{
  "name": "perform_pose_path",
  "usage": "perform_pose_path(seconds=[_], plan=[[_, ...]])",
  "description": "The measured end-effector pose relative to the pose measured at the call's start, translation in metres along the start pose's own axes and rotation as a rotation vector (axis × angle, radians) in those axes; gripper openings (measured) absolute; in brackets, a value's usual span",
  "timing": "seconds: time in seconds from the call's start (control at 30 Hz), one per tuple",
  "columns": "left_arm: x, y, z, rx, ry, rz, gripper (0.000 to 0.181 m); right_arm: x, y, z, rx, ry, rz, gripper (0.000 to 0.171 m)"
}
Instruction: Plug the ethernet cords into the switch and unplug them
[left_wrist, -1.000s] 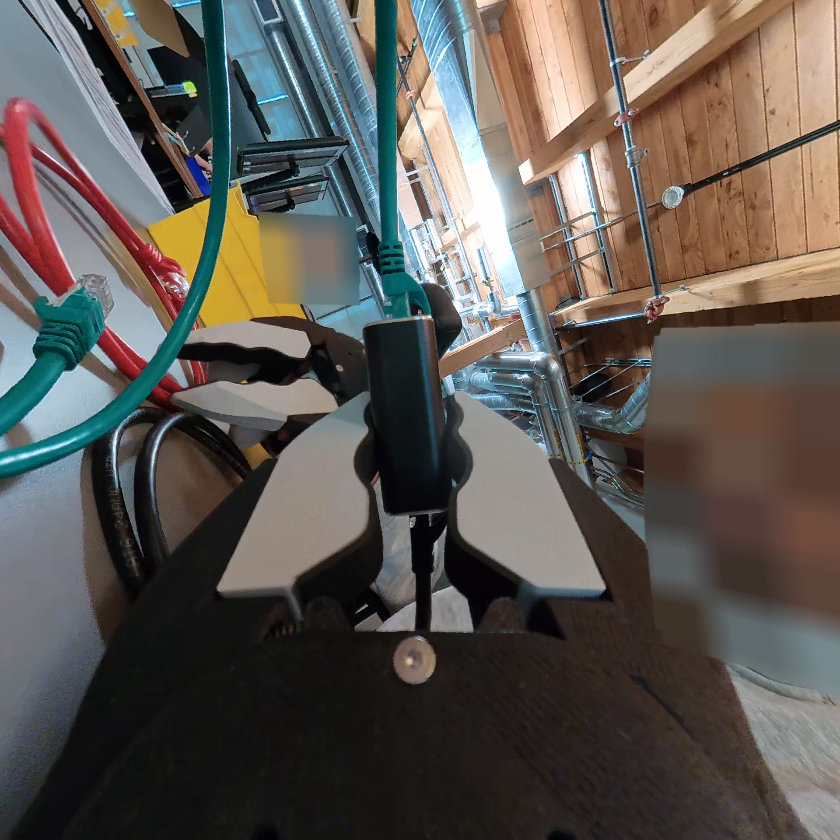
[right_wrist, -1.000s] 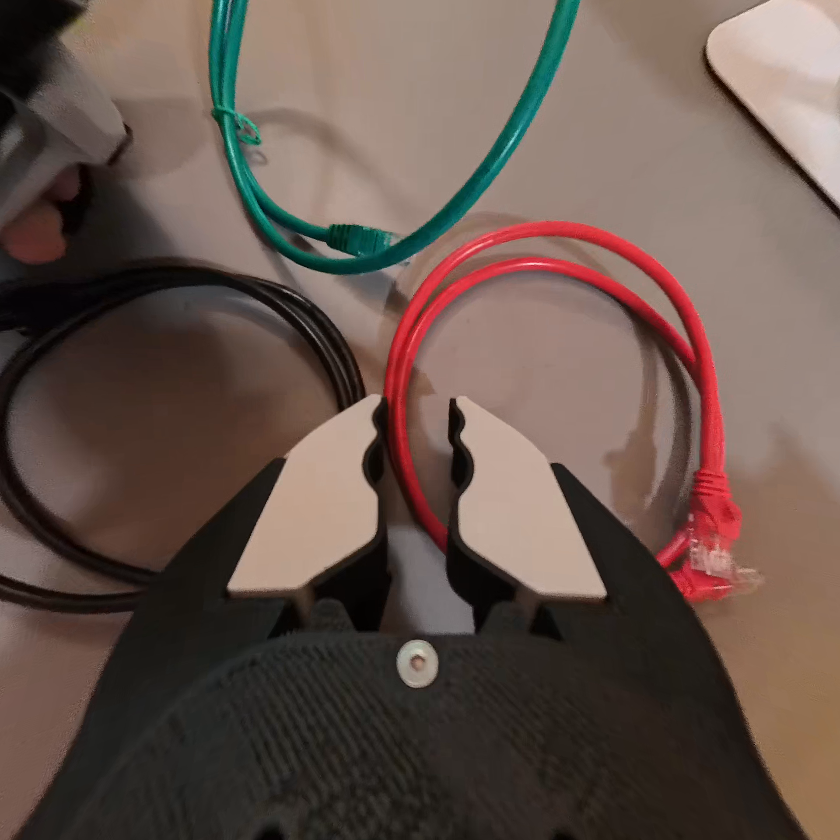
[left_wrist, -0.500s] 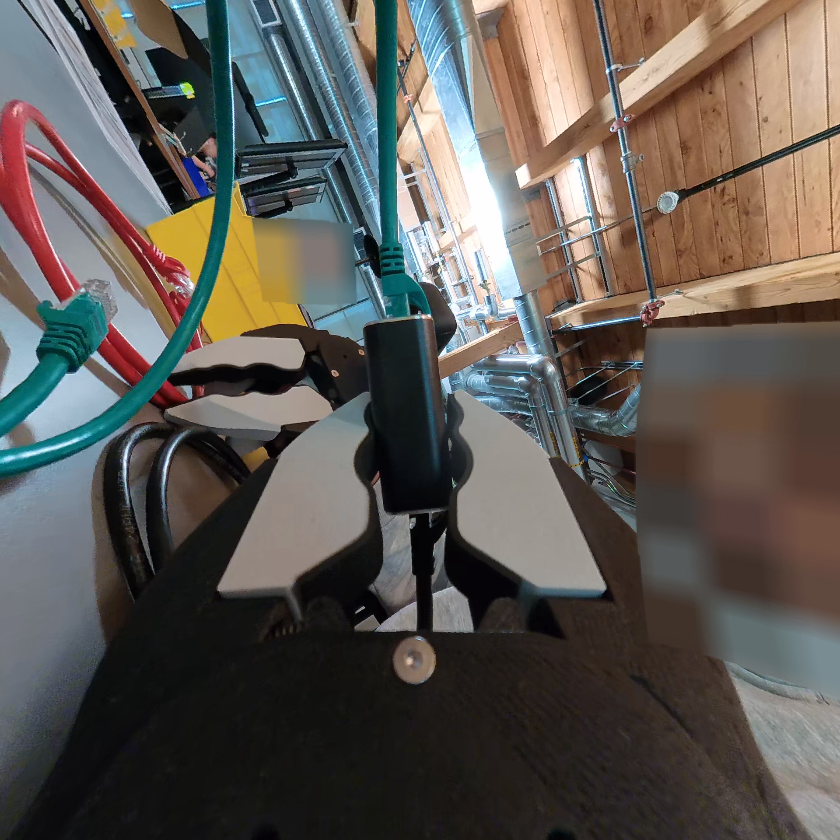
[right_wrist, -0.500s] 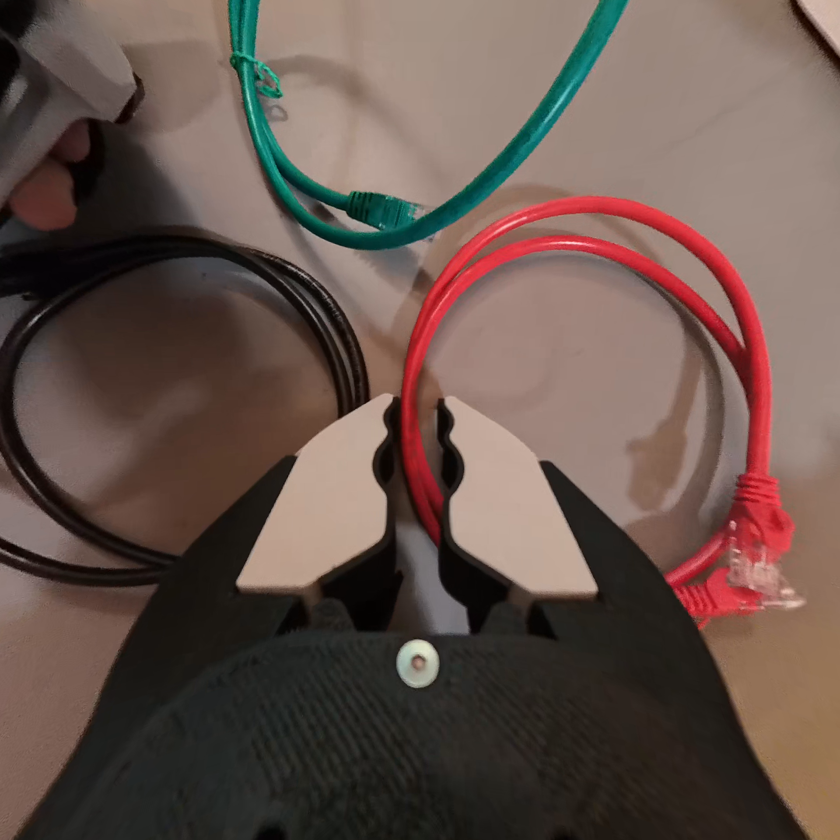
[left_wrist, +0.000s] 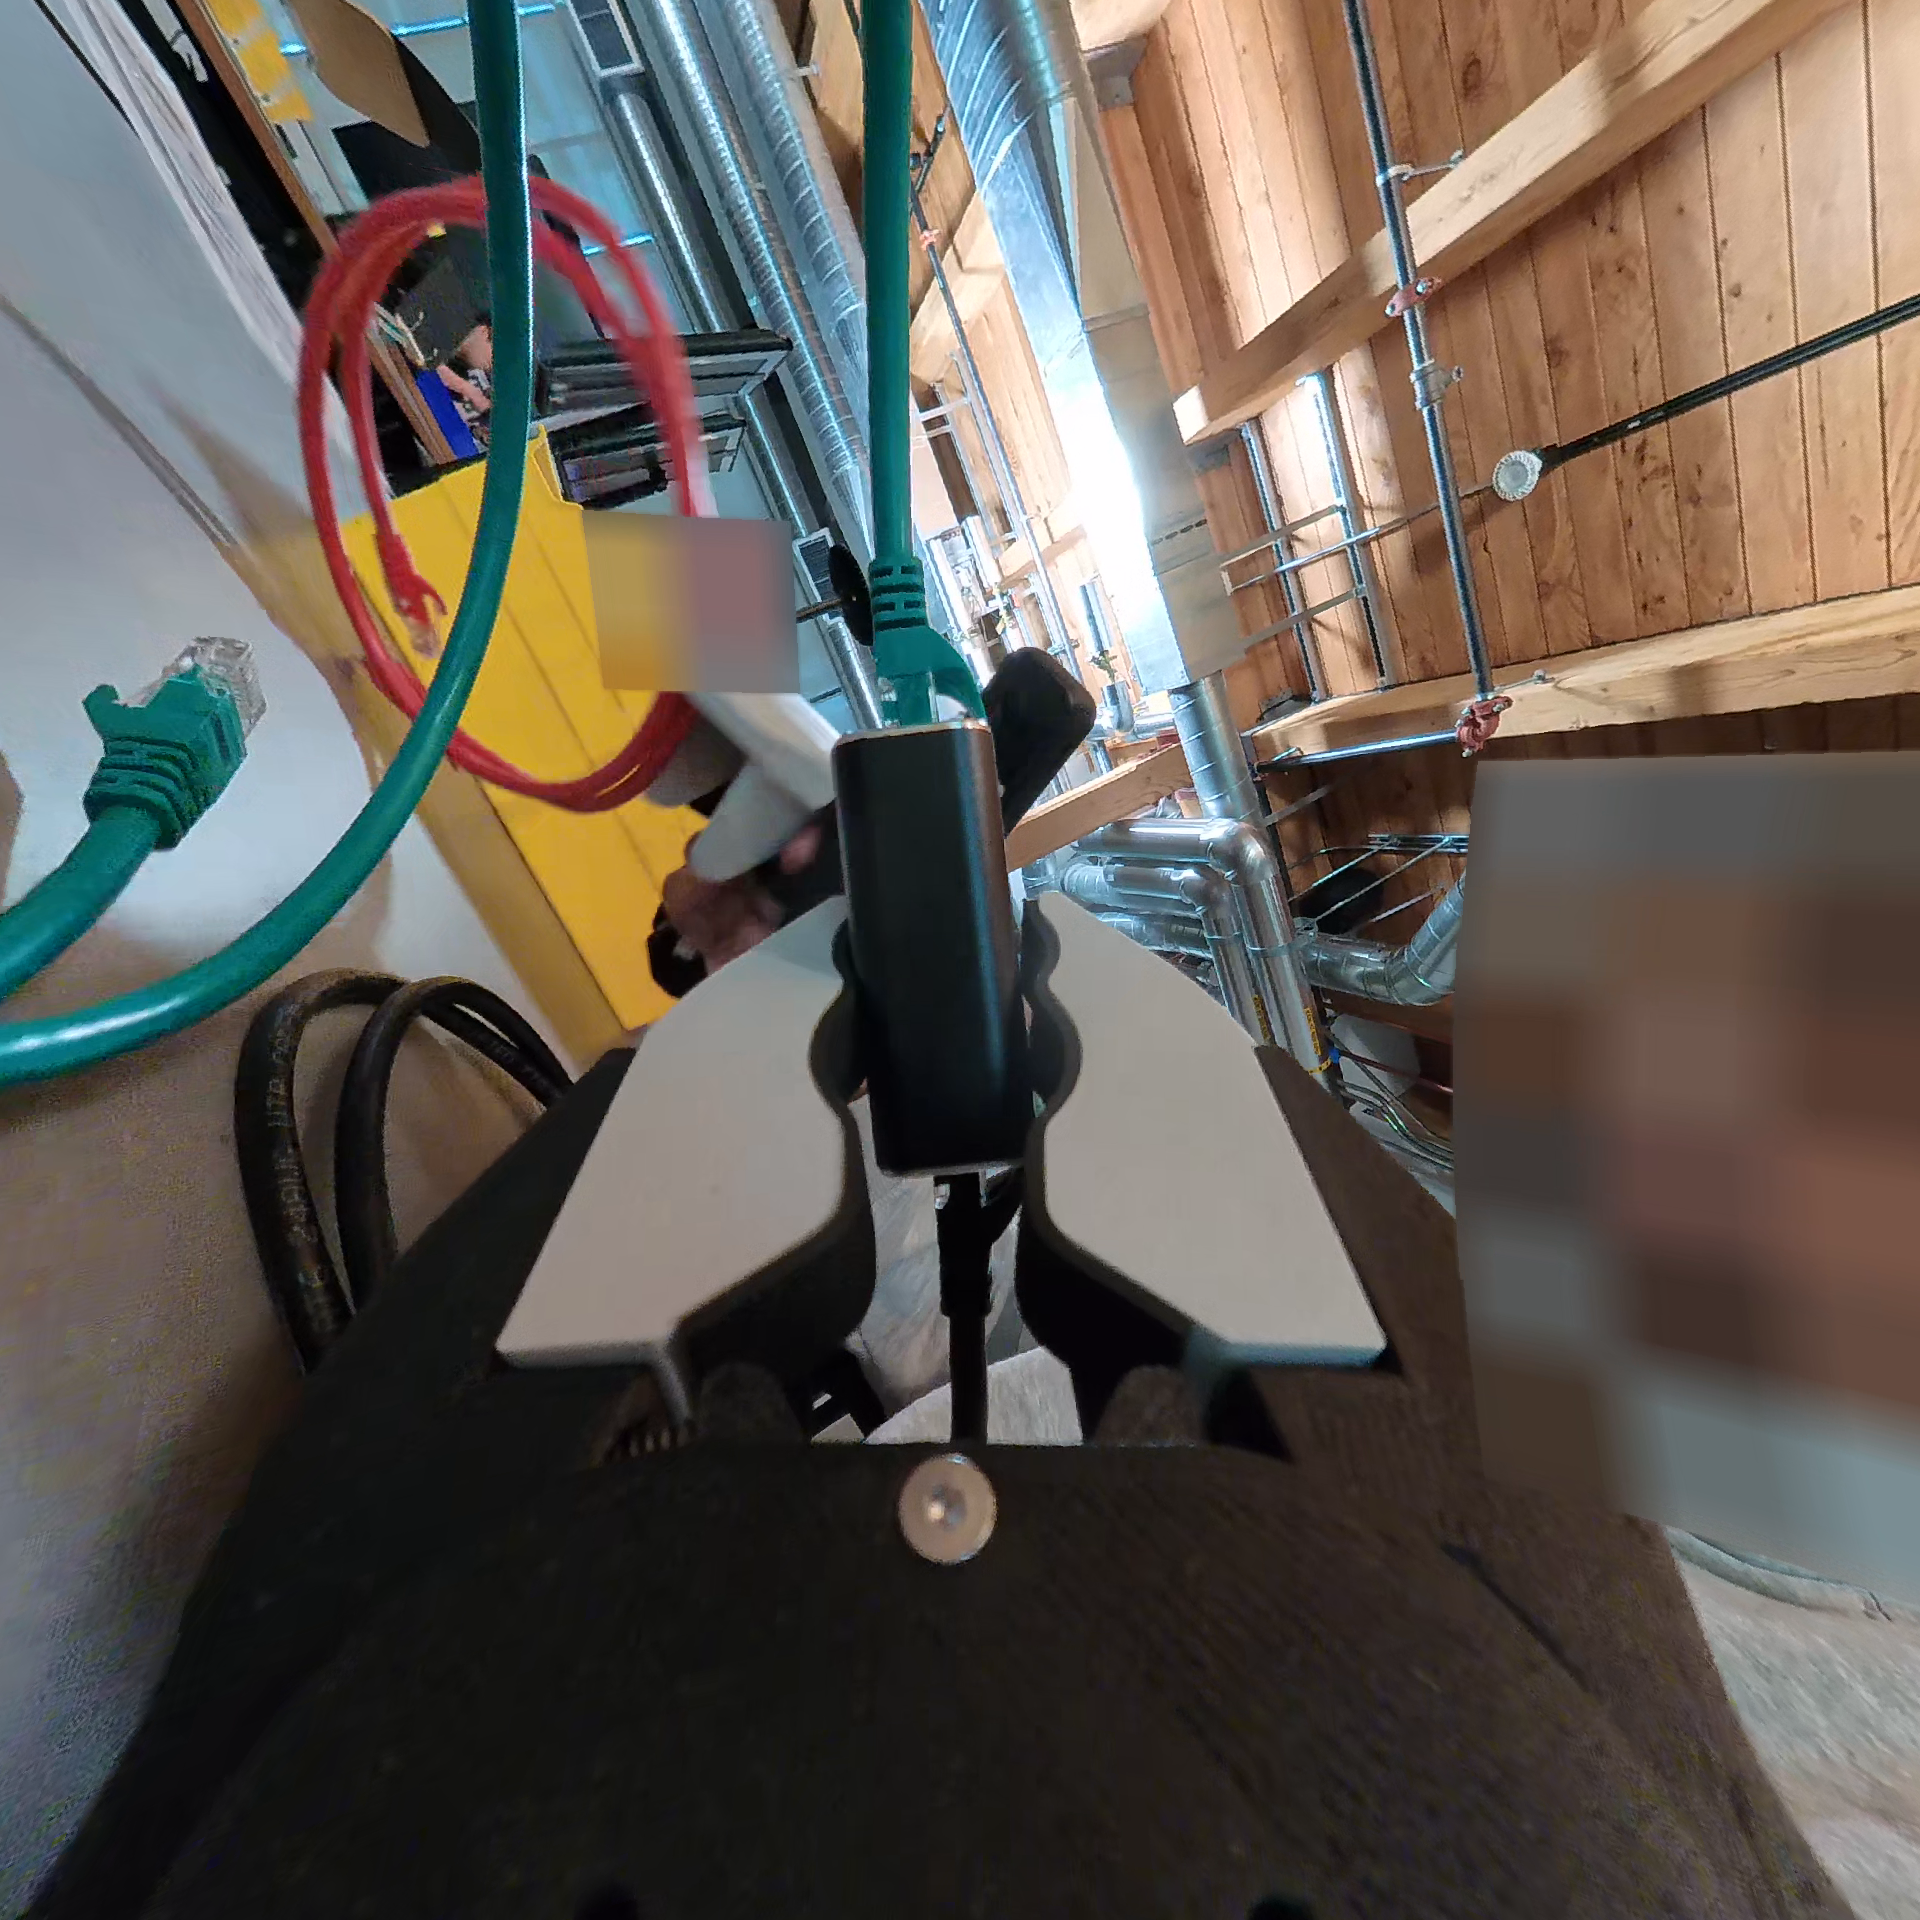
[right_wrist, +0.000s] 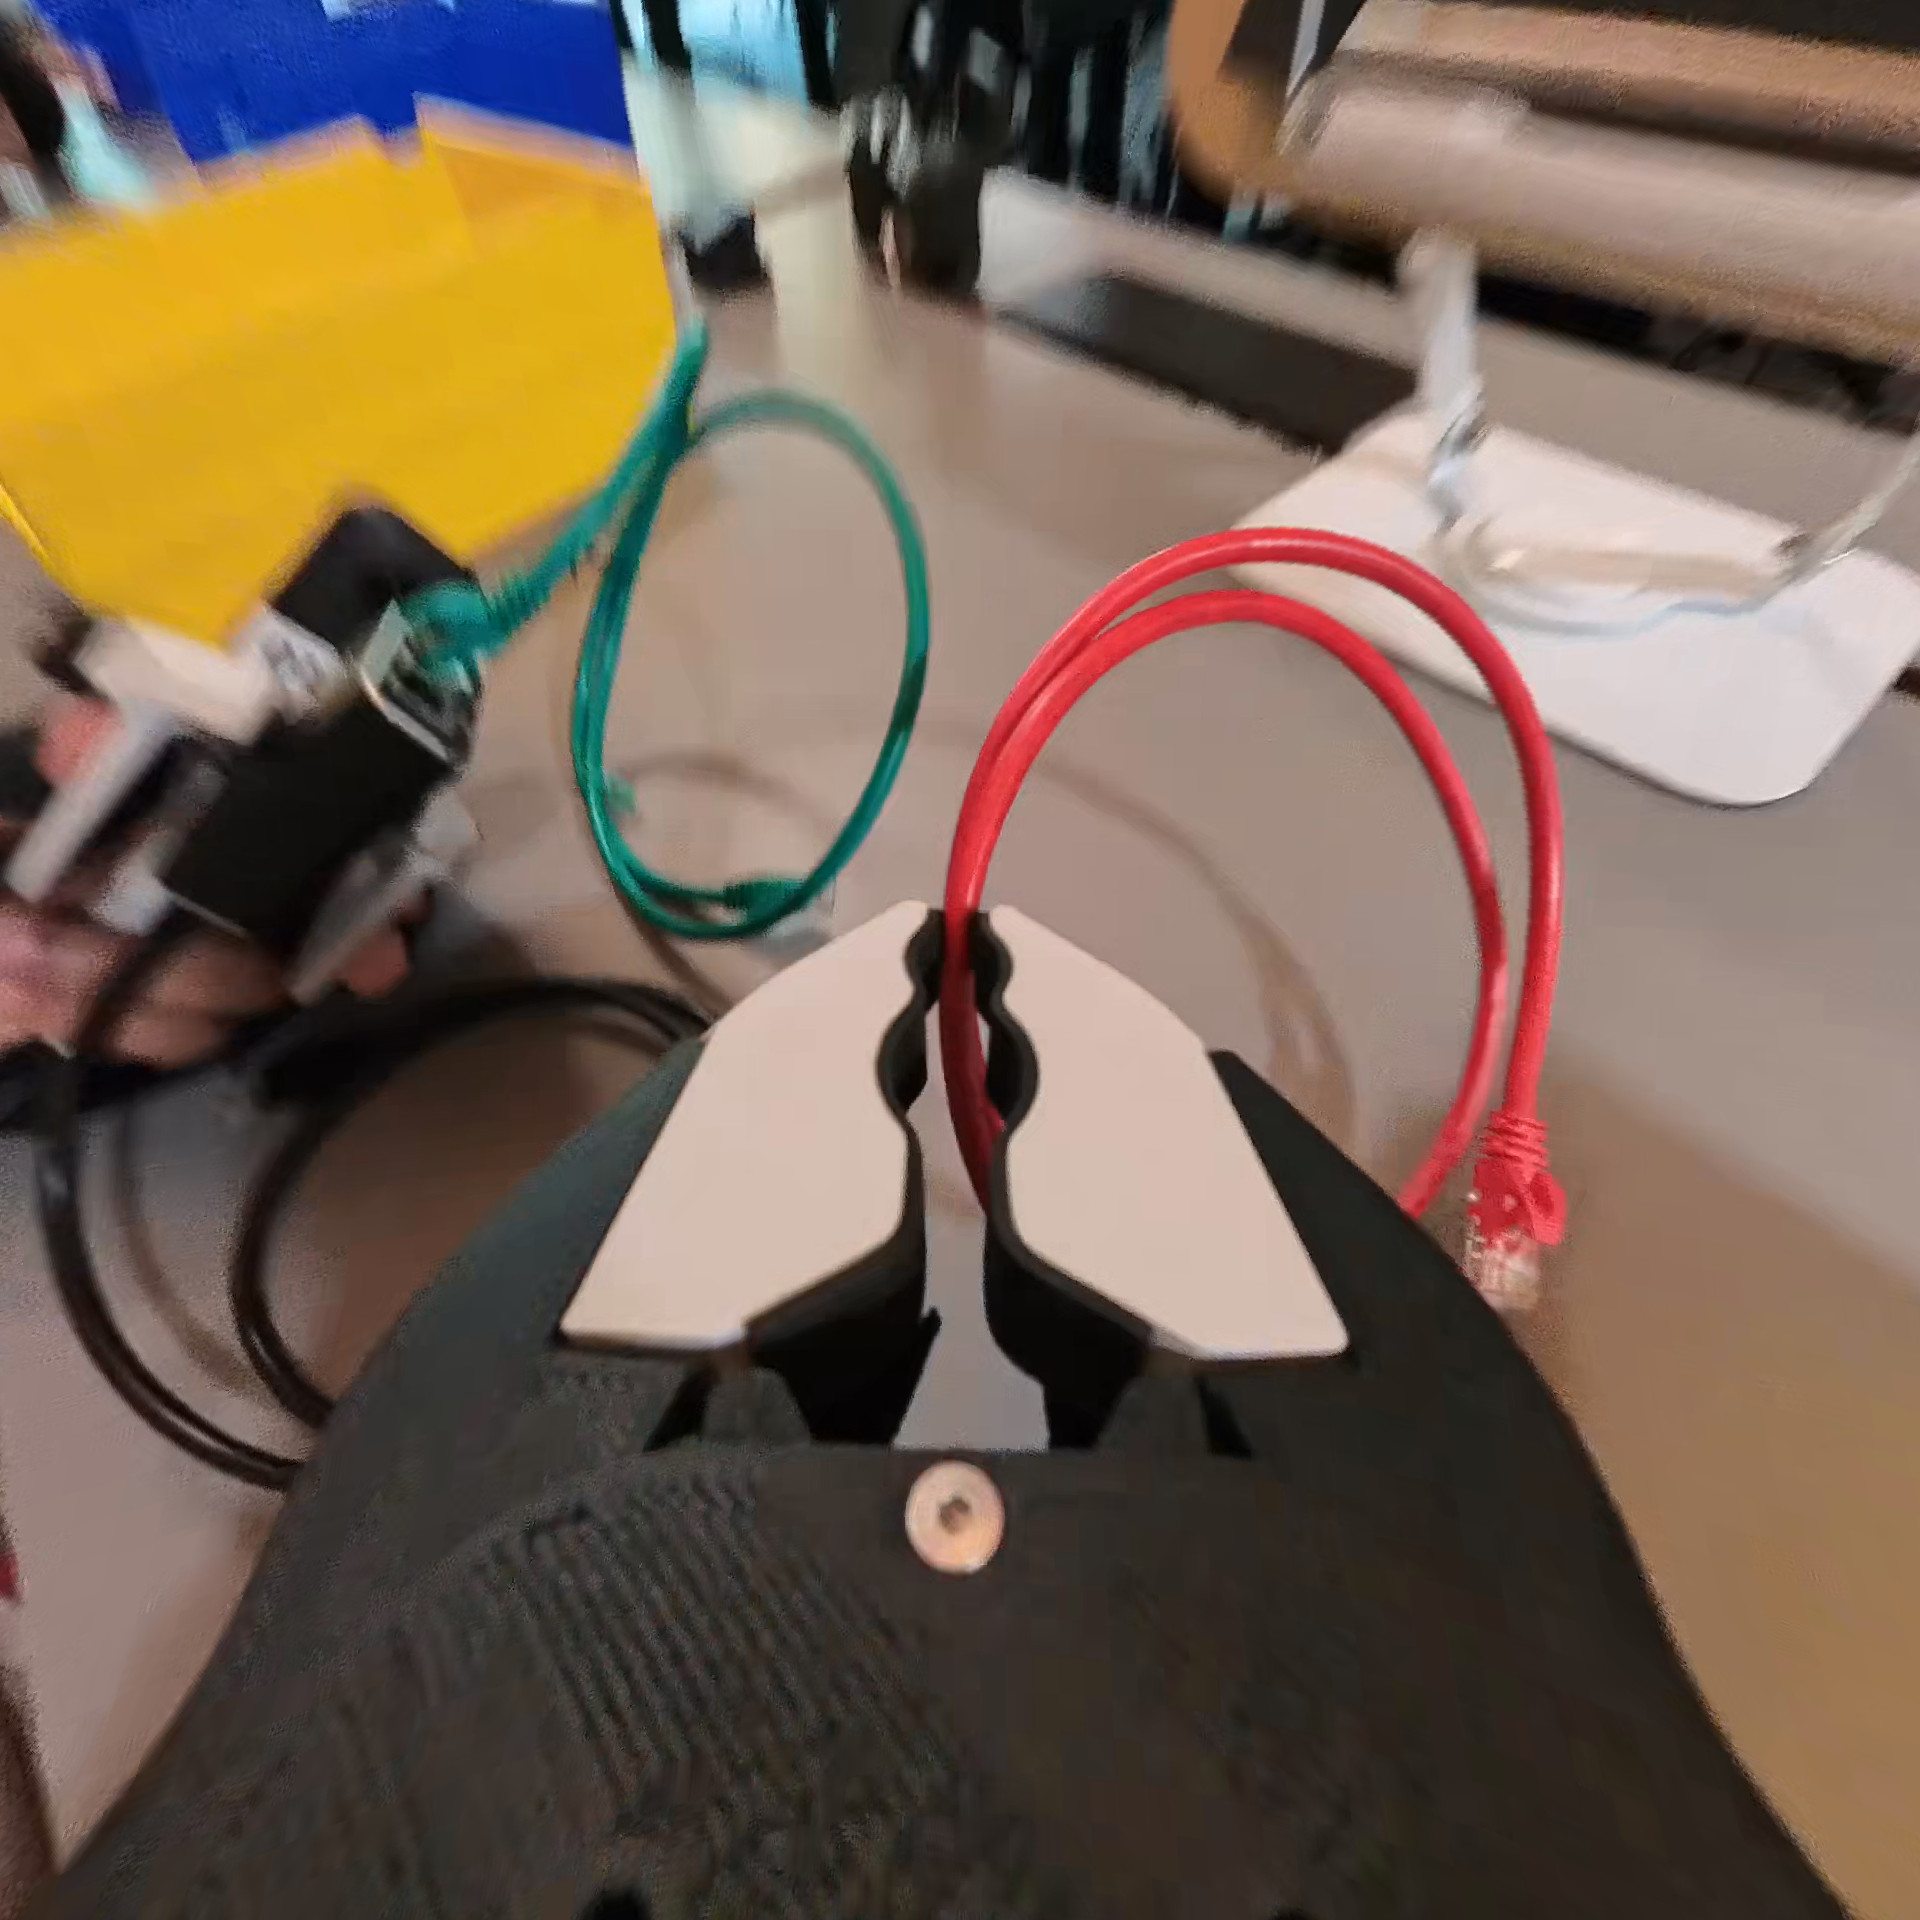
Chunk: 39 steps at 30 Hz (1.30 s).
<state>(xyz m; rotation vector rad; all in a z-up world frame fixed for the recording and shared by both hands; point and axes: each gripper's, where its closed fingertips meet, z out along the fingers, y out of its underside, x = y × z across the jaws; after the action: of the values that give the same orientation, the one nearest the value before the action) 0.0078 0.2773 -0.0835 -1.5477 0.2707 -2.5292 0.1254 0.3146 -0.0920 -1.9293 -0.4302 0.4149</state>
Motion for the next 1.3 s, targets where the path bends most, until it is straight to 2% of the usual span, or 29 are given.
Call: perform_pose_path(seconds=[0.13, 0.23, 0.33, 0.47, 0.6, 0.7, 0.8, 0.93, 1.03, 1.13, 1.17, 1.3], plan=[[0.000, 0.001, 0.001, -0.001, 0.004, -0.007, 0.026, 0.012, -0.067, -0.057, 0.273, -0.020, 0.105, 0.006], [0.000, 0.000, 0.000, 0.002, 0.002, -0.005, 0.027, 0.016, -0.109, -0.113, 0.418, 0.019, 0.066, 0.006], [-0.001, -0.002, -0.001, 0.009, 0.001, -0.005, 0.026, 0.018, -0.129, -0.169, 0.489, 0.119, -0.013, 0.006], [0.000, -0.003, -0.002, 0.018, 0.003, -0.008, 0.026, 0.034, -0.117, -0.224, 0.484, 0.301, -0.078, 0.006], [-0.001, -0.001, -0.001, 0.010, 0.005, -0.011, 0.026, 0.065, -0.062, -0.259, 0.377, 0.546, -0.124, 0.005], [-0.002, -0.001, 0.000, 0.010, 0.000, -0.007, 0.027, 0.084, -0.004, -0.260, 0.252, 0.615, -0.086, 0.005], [-0.003, -0.002, 0.000, 0.012, -0.006, -0.002, 0.026, 0.100, 0.049, -0.241, 0.099, 0.596, -0.027, 0.005], [-0.004, -0.002, 0.002, 0.004, -0.014, 0.004, 0.027, 0.114, 0.090, -0.214, -0.047, 0.528, 0.053, 0.006], [-0.004, -0.001, 0.003, 0.002, -0.012, 0.006, 0.027, 0.119, 0.107, -0.205, -0.119, 0.530, 0.079, 0.006], [-0.005, 0.000, 0.003, -0.002, -0.017, 0.009, 0.027, 0.122, 0.109, -0.204, -0.133, 0.544, 0.084, 0.027], [-0.004, -0.001, 0.003, 0.000, -0.015, 0.007, 0.027, 0.122, 0.106, -0.206, -0.122, 0.560, 0.069, 0.034], [-0.004, 0.000, 0.001, 0.001, -0.011, 0.006, 0.027, 0.117, 0.068, -0.225, 0.057, 0.637, 0.003, 0.038]])
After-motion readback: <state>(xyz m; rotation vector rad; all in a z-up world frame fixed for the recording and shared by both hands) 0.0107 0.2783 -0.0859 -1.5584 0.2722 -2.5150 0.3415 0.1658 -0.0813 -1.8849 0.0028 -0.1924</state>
